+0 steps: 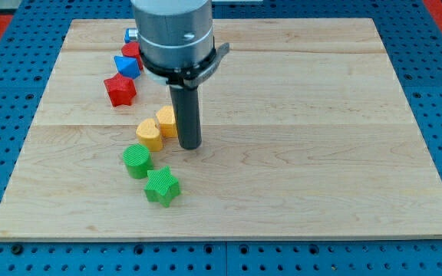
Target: Adjust yellow blocks and green circle
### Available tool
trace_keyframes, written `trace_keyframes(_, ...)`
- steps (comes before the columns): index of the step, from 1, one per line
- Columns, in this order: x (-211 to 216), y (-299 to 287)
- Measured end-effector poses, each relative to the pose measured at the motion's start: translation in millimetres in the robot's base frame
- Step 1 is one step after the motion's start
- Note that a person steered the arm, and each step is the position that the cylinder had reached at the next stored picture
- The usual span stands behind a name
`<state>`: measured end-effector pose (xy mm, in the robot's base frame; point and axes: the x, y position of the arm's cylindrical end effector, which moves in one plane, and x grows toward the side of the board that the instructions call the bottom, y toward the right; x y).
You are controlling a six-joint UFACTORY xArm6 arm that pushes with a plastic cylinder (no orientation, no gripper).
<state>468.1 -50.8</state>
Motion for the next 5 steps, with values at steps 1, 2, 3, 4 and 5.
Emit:
trace_keyframes(1, -17, -6)
trace_keyframes(2, -26, -5)
trace_keyframes(3, -26, -1)
trace_keyframes(4, -18, -6)
trace_keyframes(5, -11, -6)
